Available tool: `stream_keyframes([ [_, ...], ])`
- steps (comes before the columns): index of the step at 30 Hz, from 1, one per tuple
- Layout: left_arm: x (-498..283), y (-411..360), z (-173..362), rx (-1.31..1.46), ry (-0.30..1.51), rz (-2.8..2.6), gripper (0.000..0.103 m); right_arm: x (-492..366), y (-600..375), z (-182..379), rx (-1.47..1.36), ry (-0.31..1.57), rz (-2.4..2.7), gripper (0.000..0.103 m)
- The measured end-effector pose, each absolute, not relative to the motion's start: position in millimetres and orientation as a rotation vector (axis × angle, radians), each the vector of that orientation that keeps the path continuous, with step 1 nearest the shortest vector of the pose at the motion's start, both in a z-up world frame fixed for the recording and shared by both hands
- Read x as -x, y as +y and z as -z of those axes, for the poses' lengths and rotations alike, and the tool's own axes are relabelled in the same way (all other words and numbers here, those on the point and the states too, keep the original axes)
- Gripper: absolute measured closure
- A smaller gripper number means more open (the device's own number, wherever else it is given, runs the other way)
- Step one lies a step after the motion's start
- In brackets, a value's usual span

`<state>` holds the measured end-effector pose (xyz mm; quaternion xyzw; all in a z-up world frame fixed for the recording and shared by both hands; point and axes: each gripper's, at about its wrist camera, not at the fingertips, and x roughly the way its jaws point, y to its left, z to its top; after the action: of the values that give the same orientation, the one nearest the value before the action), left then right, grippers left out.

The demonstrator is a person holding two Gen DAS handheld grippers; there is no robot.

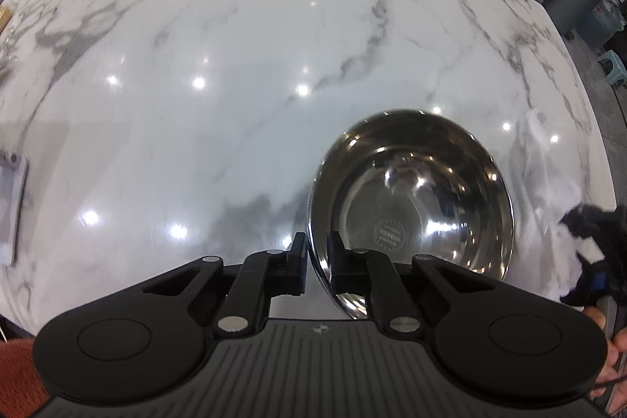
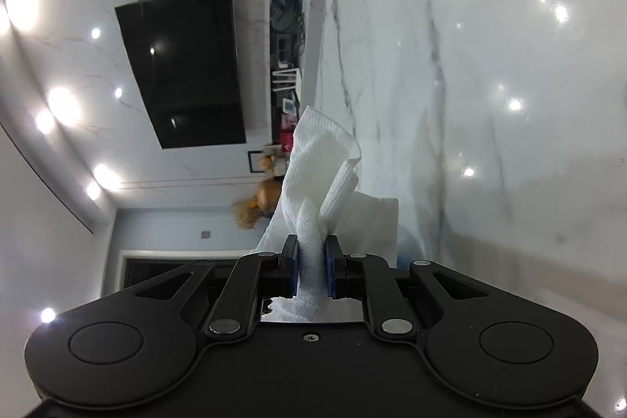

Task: Clean bowl
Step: 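Hold the bowl rim with the left gripper while the right gripper wipes the blue outer wall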

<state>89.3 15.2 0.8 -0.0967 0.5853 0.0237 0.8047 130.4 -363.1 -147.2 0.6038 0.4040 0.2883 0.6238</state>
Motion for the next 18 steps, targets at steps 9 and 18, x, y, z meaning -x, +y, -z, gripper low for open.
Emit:
stream_keyframes([
  [9,-102,17,5,0.182,1.234,-0.075,0.094,-138,-357,162,-1.331,0.981,-0.603,0.091],
  [18,-116,14,5,0.134,1.207,-0.066,0.091,-134,-343,167,-1.192,1.05,-0.534,0.091],
])
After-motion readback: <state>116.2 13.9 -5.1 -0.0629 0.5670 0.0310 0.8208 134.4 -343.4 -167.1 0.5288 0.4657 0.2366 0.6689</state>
